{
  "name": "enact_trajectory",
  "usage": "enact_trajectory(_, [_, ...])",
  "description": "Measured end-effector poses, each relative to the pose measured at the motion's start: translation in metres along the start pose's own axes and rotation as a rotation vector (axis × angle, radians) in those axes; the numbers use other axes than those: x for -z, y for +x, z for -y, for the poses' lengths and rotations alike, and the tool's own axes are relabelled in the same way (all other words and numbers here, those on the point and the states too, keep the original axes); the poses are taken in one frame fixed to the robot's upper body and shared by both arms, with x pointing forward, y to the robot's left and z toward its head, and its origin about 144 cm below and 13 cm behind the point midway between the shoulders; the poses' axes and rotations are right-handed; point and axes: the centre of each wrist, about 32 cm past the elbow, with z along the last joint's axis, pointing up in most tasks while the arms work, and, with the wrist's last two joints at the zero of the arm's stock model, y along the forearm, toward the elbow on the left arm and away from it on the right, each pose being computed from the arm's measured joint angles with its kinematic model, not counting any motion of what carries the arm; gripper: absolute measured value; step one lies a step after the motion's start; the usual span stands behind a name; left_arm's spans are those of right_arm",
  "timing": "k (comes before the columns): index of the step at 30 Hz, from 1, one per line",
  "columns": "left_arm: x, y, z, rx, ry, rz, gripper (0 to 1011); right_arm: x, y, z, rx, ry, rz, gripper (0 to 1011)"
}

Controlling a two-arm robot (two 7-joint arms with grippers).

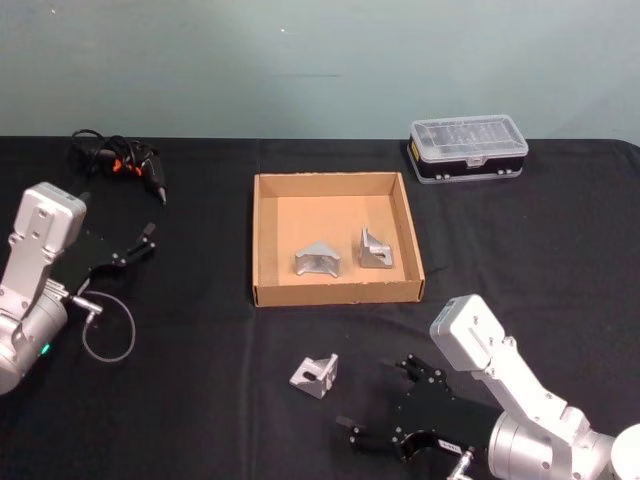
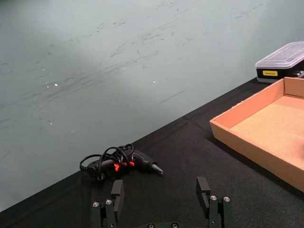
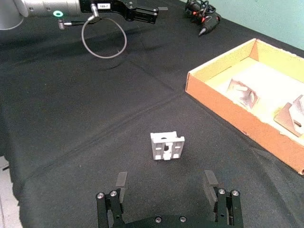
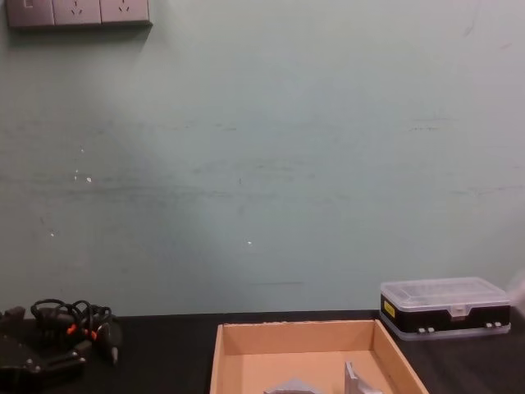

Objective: Use one hand to pick up the angle iron from the table and place it into the box.

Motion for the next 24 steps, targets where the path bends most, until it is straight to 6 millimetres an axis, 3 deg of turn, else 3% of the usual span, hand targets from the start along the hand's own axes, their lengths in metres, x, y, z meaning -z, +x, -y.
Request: enact_trajectory(24, [0.0, 0.0, 0.0, 0.0, 0.0, 0.0, 1000, -0.007, 0.003, -0.034, 0.009, -0.002, 0.015, 1002])
